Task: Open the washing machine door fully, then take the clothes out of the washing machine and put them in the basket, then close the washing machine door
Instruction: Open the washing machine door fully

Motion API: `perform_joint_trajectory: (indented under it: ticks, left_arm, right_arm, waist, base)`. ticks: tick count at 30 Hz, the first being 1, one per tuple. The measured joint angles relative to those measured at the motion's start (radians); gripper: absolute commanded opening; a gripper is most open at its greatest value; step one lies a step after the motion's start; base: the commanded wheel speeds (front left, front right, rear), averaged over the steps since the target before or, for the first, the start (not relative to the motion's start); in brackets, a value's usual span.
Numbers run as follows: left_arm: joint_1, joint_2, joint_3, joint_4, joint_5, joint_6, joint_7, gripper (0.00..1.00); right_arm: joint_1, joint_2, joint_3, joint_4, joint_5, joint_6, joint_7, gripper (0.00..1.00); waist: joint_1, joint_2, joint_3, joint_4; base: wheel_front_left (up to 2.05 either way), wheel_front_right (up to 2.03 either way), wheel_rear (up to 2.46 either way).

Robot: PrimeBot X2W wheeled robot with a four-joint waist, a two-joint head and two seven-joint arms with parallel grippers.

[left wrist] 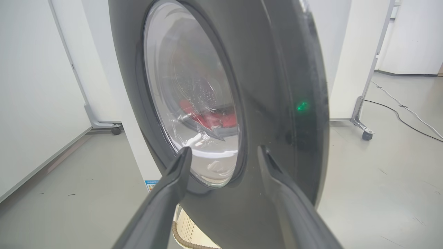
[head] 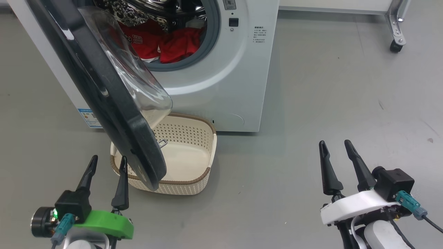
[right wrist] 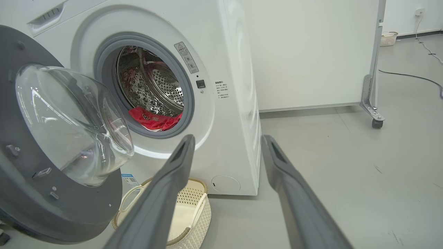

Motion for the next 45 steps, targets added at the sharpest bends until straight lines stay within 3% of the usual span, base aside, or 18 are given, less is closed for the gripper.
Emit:
perform_joint_trajectory:
  ticks: [9,10,11,26,45]
  left_arm:
    - [0.0,-0.002,0.002,0.0,0.003,0.0,0.0,1.0]
    - [0.0,-0.002,0.002,0.0,0.003,-0.001,0.0,0.64]
    - [0.0,-0.002,0.002,0.0,0.003,-0.002,0.0,0.0]
    - [0.004,-0.004,0.013,0.004,0.002,-0.01,0.0,0.0]
    - [-0.067,0.028,0.108,-0.141,-0.009,-0.018,0.0,0.0]
  right_arm:
    - [0.011,0.004,-0.01,-0.002,-0.024,0.008,0.0,1.0]
    - [0.016,0.005,-0.01,-0.002,-0.024,0.009,0.0,1.0]
    - [0.02,0.007,-0.01,-0.002,-0.025,0.009,0.0,1.0]
    - [0.038,0.032,-0.029,-0.002,-0.033,0.027,0.0,1.0]
    - [0.042,0.067,-0.047,0.007,-0.042,0.053,0.0,1.0]
  waist:
    - [0.0,0.0,-0.004,0.002]
    - [0.0,0.0,-0.004,0.002]
    - [0.0,0.0,-0.005,0.003]
    - [0.0,0.0,-0.006,0.003]
    - [0.0,0.0,-0.034,0.002]
  base:
    - [0.0,0.0,0.0]
    - [0.0,0.0,0.0]
    - [0.0,0.0,0.0]
    - [0.0,0.0,0.0]
    - [0.0,0.0,0.0]
